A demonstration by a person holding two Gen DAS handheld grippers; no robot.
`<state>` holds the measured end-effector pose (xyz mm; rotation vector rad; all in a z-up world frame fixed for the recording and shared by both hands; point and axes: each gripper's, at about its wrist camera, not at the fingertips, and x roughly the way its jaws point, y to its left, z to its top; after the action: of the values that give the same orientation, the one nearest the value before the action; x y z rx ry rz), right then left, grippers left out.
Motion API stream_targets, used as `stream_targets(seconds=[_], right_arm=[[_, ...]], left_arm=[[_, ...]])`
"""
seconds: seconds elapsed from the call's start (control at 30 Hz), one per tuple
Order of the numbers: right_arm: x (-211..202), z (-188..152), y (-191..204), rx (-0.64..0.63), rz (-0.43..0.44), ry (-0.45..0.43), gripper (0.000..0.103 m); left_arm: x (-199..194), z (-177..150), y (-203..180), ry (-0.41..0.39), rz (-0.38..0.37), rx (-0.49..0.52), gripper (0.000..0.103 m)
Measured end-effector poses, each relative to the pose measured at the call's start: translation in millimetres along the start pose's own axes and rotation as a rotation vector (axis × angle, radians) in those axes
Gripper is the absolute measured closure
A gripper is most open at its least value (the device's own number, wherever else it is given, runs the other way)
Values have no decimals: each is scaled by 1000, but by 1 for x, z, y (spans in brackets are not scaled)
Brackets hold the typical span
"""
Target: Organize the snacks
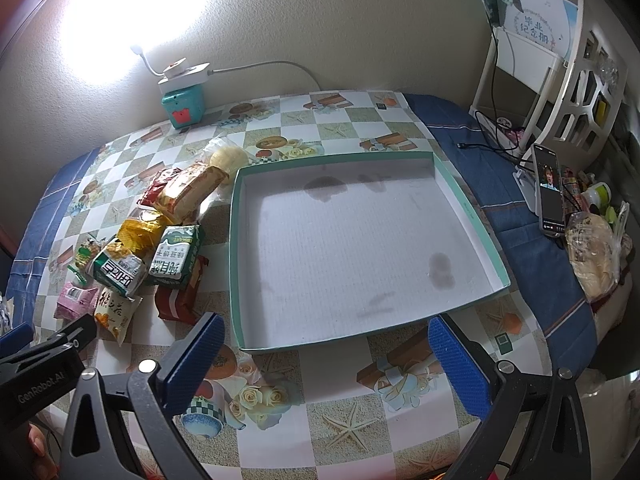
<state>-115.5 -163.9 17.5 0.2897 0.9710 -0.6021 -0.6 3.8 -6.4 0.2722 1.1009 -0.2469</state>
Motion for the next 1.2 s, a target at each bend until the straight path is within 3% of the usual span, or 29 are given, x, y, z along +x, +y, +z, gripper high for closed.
stream_targets(seconds=[0.23, 0.4, 0.47, 0.67, 0.83, 1.0, 1.13, 1.2], right_arm=[[3, 5, -3, -9, -10, 4, 0], [6, 19, 11, -12, 13, -28, 0], [9, 24, 18, -15, 37, -33, 0], [25, 37, 49, -48, 125, 2, 0], [42, 43, 70, -58, 176, 42, 0], [59, 52, 88, -80, 207, 64, 0], [68, 56, 103, -113, 221, 77, 1], [75, 56, 114, -139, 230, 91, 6]], left_arm=[[3, 2, 11, 11, -3, -73, 0], [7, 7, 37, 9, 1, -204, 0], [9, 10, 56, -2, -28, -290, 0], [22, 14, 99, -28, -76, -423, 0], [39, 15, 133, -18, -176, -556, 0], [61, 20, 146, 24, -155, -582, 0], [79, 24, 152, 74, -182, -604, 0], [85, 27, 154, 88, -161, -608, 0]])
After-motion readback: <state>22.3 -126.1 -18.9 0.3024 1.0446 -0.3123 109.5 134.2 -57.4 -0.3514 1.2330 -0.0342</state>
